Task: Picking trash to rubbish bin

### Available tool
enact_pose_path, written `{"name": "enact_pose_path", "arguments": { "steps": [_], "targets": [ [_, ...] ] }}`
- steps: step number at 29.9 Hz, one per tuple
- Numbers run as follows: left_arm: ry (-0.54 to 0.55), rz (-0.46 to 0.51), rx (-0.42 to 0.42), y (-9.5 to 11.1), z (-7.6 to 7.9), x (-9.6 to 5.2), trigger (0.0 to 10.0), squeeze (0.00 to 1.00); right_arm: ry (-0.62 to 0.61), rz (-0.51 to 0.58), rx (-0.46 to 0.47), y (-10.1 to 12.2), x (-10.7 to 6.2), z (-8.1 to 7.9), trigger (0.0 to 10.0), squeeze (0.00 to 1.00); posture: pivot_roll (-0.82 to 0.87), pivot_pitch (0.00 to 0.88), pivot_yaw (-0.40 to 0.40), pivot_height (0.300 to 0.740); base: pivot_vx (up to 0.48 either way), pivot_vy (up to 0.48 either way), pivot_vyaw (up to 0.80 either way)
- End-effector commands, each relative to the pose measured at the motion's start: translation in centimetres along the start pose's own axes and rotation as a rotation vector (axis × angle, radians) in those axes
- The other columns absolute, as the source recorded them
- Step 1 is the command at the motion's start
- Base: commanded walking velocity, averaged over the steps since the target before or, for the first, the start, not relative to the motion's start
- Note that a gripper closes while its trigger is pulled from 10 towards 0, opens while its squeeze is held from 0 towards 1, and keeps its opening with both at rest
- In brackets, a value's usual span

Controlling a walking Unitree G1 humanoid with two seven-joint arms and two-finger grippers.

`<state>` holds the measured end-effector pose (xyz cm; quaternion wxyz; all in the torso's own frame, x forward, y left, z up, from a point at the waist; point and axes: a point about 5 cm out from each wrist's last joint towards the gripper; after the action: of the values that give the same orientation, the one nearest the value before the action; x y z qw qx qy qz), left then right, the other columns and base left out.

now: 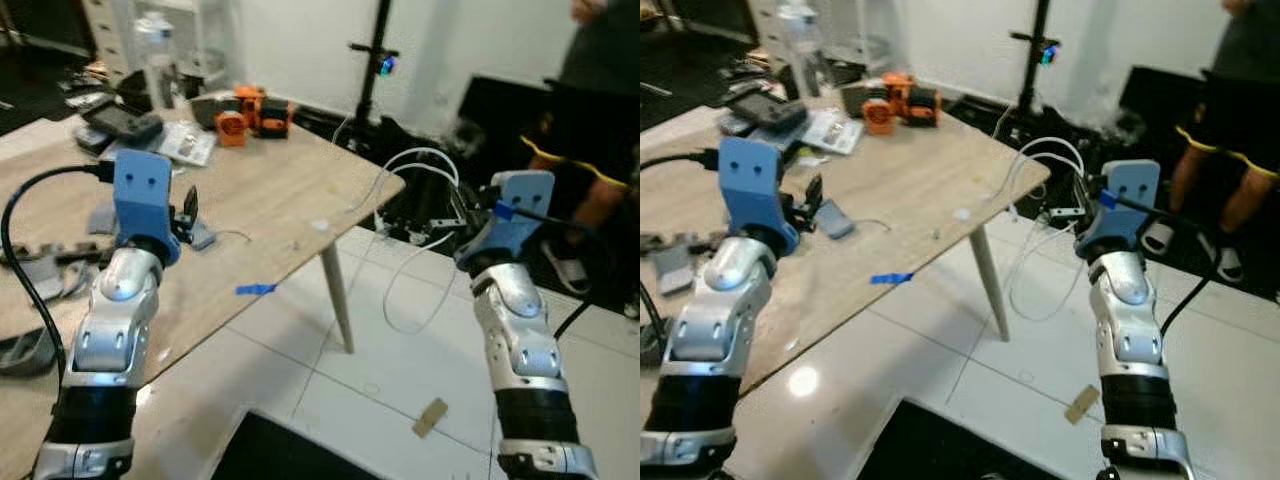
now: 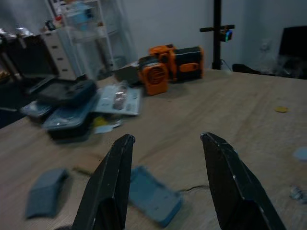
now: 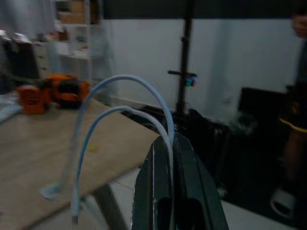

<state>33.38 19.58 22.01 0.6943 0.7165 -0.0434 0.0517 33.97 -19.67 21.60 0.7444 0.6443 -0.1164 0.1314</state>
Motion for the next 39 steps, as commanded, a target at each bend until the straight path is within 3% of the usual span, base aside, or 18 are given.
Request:
{"name": "enact_pose_path", "arguments": {
  "steps": [1, 13, 18, 39],
  "targets": [
    [-0.011, 0.009, 0.014, 0.1, 0.4, 0.1, 10.0, 0.00, -0.007, 0.000, 0.004, 0.0, 0.0, 0.3, 10.0, 0.00, 0.04, 0.093, -0.002, 0.740, 0.000, 0.000, -0.80],
    [-0.030, -0.007, 0.038, -0.5, 1.1, 0.1, 10.0, 0.00, 0.012, -0.036, 0.021, -1.0, -0.5, -0.4, 10.0, 0.00, 0.04, 0.093, -0.002, 0.740, 0.000, 0.000, -0.80],
    [-0.014, -0.003, 0.024, -0.5, 0.7, -0.3, 10.0, 0.00, 0.023, -0.033, 0.041, -0.9, -0.4, -1.1, 10.0, 0.00, 0.04, 0.087, -0.002, 0.740, 0.000, 0.000, -0.80],
    [0.008, 0.002, 0.024, -0.4, 0.2, -0.4, 10.0, 0.00, 0.021, -0.026, 0.066, -0.9, 0.4, -1.3, 10.0, 0.00, 0.05, 0.073, -0.014, 0.740, 0.000, 0.000, -0.80]
  ]
}}
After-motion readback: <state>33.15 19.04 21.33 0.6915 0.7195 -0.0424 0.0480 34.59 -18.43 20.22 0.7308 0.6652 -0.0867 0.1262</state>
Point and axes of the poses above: a point about 5 cm out from each wrist's last joint towards the gripper, its own x axis pointing out of the wrist towards the gripper, its own y axis along the axis of the wrist's last joint, z = x × y, and after that the axes turned 8 degrees about -x, right-handed
